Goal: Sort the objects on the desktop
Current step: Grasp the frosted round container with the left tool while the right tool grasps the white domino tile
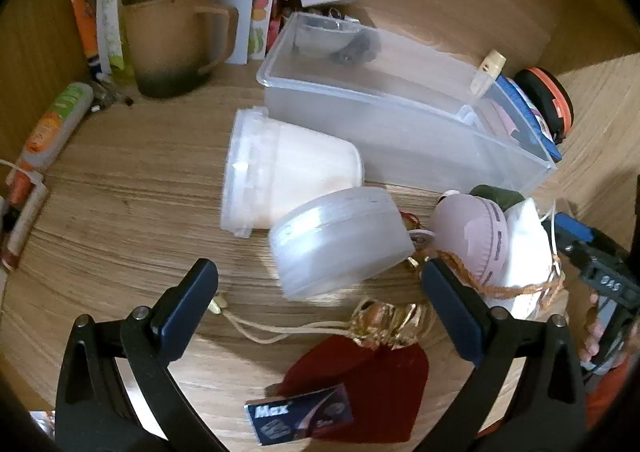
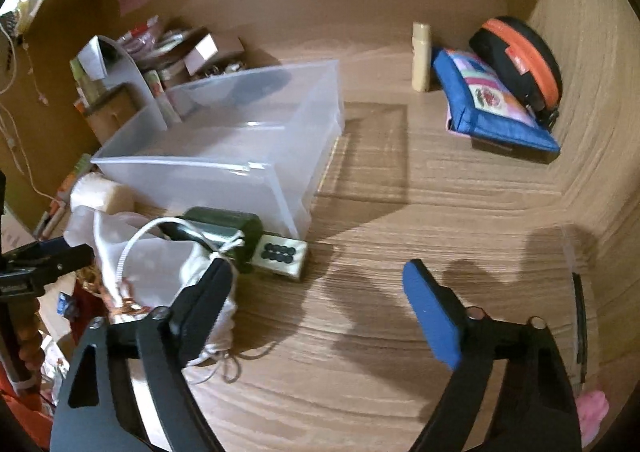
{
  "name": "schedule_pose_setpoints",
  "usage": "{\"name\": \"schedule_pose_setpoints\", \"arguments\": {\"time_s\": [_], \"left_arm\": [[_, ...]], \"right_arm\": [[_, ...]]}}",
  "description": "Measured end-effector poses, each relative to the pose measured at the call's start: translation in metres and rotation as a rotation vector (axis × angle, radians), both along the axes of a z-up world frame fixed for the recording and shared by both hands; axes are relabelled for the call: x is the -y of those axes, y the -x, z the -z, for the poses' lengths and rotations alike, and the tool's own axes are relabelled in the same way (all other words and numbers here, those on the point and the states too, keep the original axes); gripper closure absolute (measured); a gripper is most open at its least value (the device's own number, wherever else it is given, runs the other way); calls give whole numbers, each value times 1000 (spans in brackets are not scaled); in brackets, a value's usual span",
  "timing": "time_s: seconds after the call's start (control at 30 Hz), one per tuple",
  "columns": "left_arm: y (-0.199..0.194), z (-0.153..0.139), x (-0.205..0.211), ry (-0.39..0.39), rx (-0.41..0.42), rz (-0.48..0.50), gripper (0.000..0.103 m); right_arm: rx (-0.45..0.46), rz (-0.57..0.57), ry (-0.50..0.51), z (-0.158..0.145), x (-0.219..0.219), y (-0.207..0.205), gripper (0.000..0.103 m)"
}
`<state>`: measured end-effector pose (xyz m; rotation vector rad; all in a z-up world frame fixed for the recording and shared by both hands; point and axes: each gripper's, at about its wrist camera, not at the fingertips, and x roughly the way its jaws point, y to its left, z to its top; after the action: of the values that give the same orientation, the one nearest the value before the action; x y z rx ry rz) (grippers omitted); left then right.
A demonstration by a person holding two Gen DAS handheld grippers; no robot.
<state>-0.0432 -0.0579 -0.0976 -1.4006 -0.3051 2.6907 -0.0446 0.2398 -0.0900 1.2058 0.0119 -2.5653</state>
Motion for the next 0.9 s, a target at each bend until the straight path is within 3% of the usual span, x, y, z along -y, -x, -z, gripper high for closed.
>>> {"name": "schedule_pose_setpoints", "arguments": {"time_s": [0.2, 0.43, 0.57, 0.83, 0.9], "left_arm": [[11, 7, -5, 0, 26, -16, 0], [16, 11, -4, 7, 21, -40, 0], [18, 11, -6, 49, 8, -37, 17], [17, 11, -9, 102, -12, -24, 27], [18, 10, -8, 96, -16, -21, 35]], "right_arm": [[48, -52, -28, 11, 11, 12, 34], [90, -71, -22, 17, 17, 23, 37], [87, -76, -36, 19, 24, 26, 42], [61, -76, -68, 20, 31, 25, 52], [56, -72, -70, 20, 32, 25, 56]]}}
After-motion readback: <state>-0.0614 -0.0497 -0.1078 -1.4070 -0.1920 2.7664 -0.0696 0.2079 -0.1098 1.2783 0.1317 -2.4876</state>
